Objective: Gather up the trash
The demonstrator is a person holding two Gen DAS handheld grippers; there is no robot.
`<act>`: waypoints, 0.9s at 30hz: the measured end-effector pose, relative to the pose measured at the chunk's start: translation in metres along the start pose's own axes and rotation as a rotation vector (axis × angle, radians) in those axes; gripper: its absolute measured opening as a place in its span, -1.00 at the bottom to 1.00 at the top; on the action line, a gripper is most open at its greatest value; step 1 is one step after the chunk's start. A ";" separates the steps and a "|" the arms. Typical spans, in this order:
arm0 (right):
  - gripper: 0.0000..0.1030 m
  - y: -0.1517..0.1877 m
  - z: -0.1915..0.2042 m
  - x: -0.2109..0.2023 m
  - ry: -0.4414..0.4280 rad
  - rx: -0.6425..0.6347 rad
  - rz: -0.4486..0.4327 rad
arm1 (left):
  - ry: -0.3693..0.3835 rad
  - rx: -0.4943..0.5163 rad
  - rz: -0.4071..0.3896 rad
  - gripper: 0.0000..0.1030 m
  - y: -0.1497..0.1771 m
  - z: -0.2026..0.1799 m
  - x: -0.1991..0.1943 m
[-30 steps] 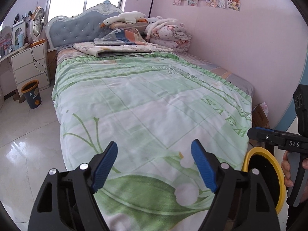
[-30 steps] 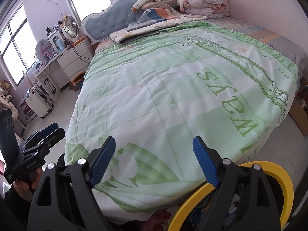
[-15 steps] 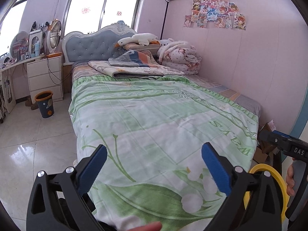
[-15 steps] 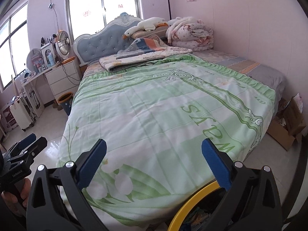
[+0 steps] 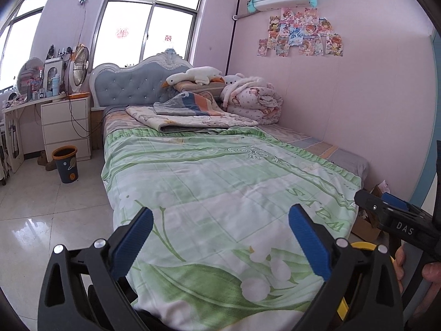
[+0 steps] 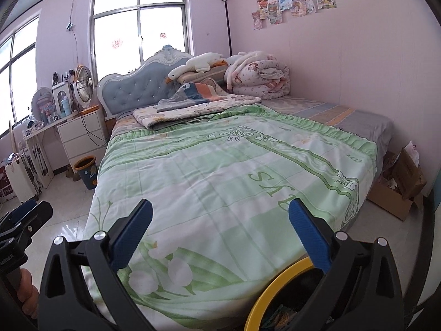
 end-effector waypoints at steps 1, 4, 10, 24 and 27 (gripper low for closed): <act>0.84 0.001 0.000 0.000 -0.001 0.003 0.003 | -0.003 0.005 -0.005 0.84 0.000 -0.001 -0.001; 0.84 0.004 0.000 0.000 -0.009 0.005 0.014 | -0.010 0.015 -0.014 0.84 0.000 -0.002 -0.004; 0.84 0.010 0.001 0.004 -0.017 0.005 0.032 | -0.002 0.008 -0.004 0.84 0.001 -0.003 -0.002; 0.84 0.013 -0.002 0.007 -0.013 0.016 0.041 | 0.009 0.006 0.000 0.84 0.003 -0.003 0.000; 0.84 0.013 -0.002 0.007 -0.013 0.016 0.041 | 0.015 0.001 0.006 0.84 0.003 -0.003 0.001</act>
Point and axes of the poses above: each gripper's, at about its wrist camera, not at the fingertips, and x roughly the way its jaws point, z to its left, y to its underside, the point moved 8 cm from there along x, roughly the way its jaws point, and after that the axes turned 1 degree about x, right-handed, at the moved point
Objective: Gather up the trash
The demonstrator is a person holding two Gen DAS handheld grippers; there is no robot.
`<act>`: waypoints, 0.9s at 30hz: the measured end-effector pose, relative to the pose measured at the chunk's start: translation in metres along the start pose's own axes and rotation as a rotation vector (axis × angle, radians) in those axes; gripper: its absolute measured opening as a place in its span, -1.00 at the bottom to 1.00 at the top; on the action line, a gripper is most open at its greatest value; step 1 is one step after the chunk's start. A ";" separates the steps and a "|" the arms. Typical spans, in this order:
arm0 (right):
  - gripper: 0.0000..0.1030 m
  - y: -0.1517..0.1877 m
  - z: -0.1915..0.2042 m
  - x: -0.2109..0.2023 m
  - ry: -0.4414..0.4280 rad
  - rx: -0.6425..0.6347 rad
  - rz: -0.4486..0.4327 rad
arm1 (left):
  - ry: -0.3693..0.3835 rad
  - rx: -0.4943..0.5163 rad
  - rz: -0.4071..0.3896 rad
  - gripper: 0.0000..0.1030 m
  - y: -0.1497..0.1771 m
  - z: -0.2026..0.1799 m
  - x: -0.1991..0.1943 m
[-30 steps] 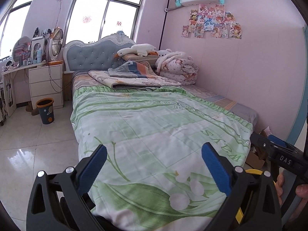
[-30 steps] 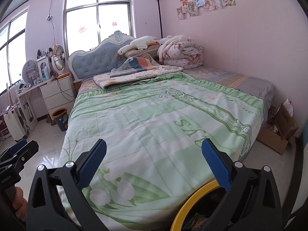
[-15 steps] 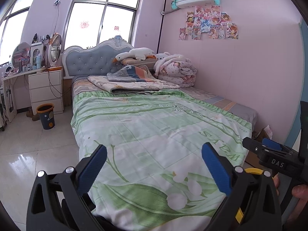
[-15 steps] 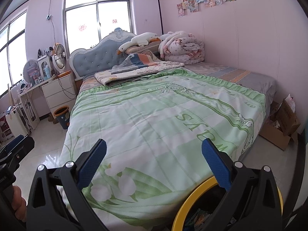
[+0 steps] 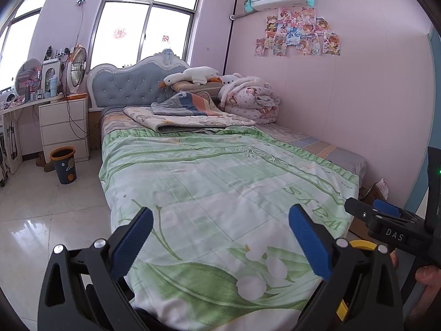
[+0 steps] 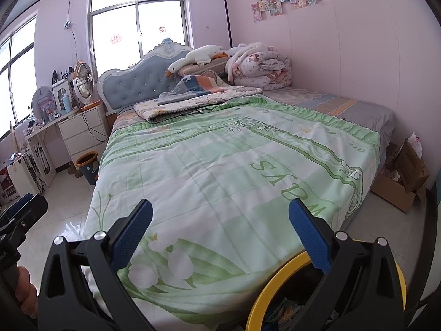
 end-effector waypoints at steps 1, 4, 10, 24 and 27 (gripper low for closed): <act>0.84 0.000 0.000 0.000 0.000 0.001 0.001 | 0.001 -0.001 0.002 0.84 0.000 0.000 0.001; 0.84 0.002 0.000 0.001 -0.003 0.003 0.005 | 0.002 0.001 0.003 0.84 0.000 0.000 0.001; 0.84 0.003 -0.001 0.002 -0.001 0.008 0.003 | 0.007 0.003 0.005 0.84 0.001 0.000 0.001; 0.84 0.005 -0.002 0.004 0.004 0.014 0.007 | 0.013 0.003 0.001 0.84 -0.001 -0.002 0.001; 0.84 0.004 -0.002 0.004 0.003 0.014 0.008 | 0.013 0.004 0.002 0.84 -0.001 -0.002 0.001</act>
Point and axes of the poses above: each gripper's, at about its wrist camera, not at the fingertips, and x roughly the way its jaws point, z to its left, y to its underside, the point moved 8 cm from there along x, roughly the way its jaws point, and after that the axes turned 1 degree about x, right-handed, at the moved point
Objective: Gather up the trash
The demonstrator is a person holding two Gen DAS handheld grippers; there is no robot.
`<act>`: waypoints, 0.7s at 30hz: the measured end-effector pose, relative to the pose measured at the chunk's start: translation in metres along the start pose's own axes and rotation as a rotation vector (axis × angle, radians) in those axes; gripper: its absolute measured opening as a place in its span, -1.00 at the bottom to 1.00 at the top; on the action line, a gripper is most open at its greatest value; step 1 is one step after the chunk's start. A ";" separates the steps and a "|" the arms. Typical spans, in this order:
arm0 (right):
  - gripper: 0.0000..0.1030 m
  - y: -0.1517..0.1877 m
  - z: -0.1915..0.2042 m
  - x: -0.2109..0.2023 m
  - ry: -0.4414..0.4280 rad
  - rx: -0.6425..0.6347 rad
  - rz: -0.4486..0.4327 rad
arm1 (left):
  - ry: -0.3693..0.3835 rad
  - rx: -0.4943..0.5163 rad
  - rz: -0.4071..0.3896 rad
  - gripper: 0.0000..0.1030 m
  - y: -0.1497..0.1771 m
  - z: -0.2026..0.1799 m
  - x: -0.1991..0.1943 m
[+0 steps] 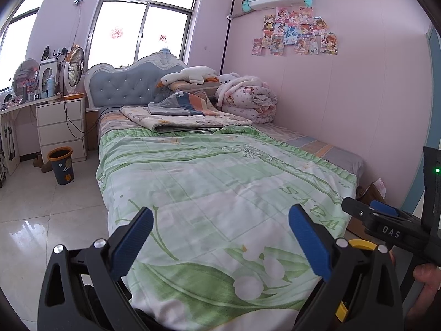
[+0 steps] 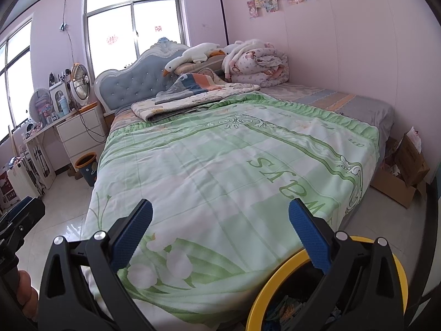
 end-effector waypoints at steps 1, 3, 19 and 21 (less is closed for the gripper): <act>0.84 0.001 0.000 0.000 0.001 0.002 0.001 | 0.002 0.001 0.001 0.84 0.000 0.000 0.000; 0.84 0.001 -0.001 0.000 0.001 0.002 0.001 | 0.002 0.001 0.001 0.84 0.000 0.000 0.000; 0.84 0.003 -0.003 0.003 0.003 0.010 0.008 | 0.003 0.001 0.005 0.84 -0.001 -0.001 0.000; 0.84 0.004 -0.004 0.003 0.003 0.012 0.009 | 0.004 0.001 0.005 0.84 -0.001 -0.001 0.000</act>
Point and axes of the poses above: each gripper's, at about its wrist camera, not at the fingertips, and x roughly the way its jaws point, z to its left, y to its underside, the point moved 8 cm from there along x, roughly the way its jaws point, and after that the axes turned 1 degree about x, right-handed, at the moved point
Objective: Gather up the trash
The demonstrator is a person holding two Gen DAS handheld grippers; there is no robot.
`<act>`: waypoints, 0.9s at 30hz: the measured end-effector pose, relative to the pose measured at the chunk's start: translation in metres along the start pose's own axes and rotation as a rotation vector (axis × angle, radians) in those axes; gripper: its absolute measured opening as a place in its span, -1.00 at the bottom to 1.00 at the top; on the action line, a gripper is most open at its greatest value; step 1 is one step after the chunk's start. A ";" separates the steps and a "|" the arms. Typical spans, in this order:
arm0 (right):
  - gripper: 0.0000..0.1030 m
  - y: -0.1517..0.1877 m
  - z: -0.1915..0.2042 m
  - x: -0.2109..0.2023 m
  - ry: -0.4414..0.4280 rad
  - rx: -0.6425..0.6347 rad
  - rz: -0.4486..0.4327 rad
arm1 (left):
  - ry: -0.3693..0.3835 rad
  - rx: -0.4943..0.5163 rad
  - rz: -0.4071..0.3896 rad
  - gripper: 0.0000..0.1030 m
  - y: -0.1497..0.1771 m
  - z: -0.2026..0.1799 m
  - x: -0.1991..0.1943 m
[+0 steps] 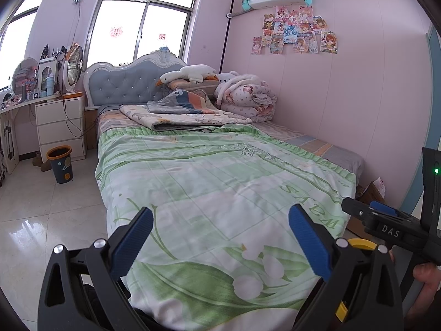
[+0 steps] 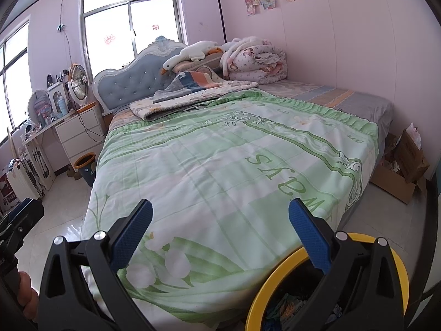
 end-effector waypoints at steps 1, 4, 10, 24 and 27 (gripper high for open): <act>0.84 0.000 0.000 0.000 0.000 0.000 0.000 | 0.000 -0.001 0.000 0.84 0.000 0.000 0.000; 0.84 0.001 -0.001 0.000 0.000 0.001 0.000 | -0.001 0.000 0.000 0.84 0.000 0.000 0.000; 0.84 0.000 -0.001 0.000 0.000 0.002 0.001 | 0.002 0.002 0.002 0.84 0.001 -0.001 0.001; 0.84 0.003 -0.003 0.000 -0.001 0.004 0.005 | 0.008 0.002 0.007 0.84 0.004 -0.001 0.003; 0.84 0.003 -0.003 0.001 0.000 0.004 0.006 | 0.008 0.002 0.008 0.84 0.005 -0.001 0.003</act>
Point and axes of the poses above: each gripper's, at about its wrist camera, not at the fingertips, and x roughly the way its jaws point, z to its left, y to its underside, the point moved 8 cm from there along x, roughly the way its jaws point, and after that the axes turned 1 degree about x, right-handed, at the moved point
